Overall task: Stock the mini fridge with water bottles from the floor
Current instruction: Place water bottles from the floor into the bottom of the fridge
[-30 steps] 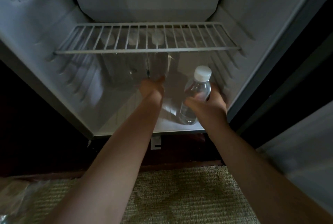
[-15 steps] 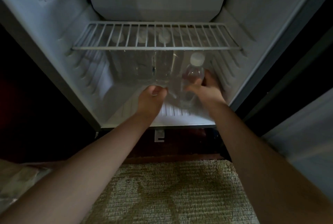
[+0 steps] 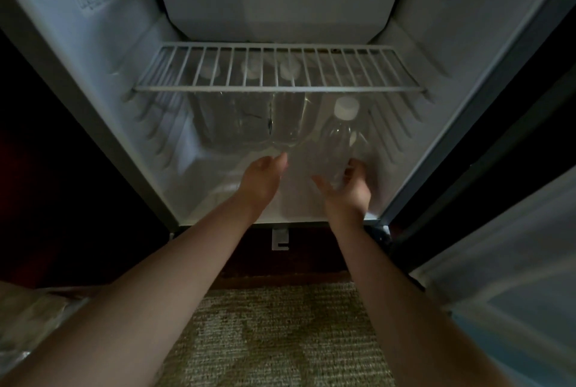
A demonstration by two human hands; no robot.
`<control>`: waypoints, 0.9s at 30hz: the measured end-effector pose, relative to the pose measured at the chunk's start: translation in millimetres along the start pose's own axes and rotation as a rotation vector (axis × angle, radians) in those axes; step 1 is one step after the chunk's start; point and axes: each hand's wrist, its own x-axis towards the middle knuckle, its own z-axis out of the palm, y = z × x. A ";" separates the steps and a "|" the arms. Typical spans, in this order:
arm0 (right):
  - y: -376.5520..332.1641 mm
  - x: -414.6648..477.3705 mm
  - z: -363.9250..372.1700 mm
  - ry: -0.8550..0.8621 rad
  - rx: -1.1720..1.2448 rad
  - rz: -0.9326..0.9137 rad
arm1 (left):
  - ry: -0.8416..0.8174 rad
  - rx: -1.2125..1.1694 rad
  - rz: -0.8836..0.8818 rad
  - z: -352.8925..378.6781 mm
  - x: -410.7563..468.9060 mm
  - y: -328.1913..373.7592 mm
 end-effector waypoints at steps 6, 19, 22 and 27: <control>-3.2 40.1 15.3 -0.063 -0.009 -0.032 | 0.087 0.214 -0.090 -25.6 -2.6 -25.8; -35.9 88.0 46.7 -0.206 -0.111 0.008 | 0.074 0.291 -0.104 -25.5 4.0 -24.9; -29.2 86.7 48.0 -0.253 -0.064 0.018 | 0.072 0.320 -0.105 -27.0 1.2 -25.6; -24.3 66.4 32.3 -0.270 0.034 0.055 | 0.041 0.305 -0.128 -31.3 0.1 -19.4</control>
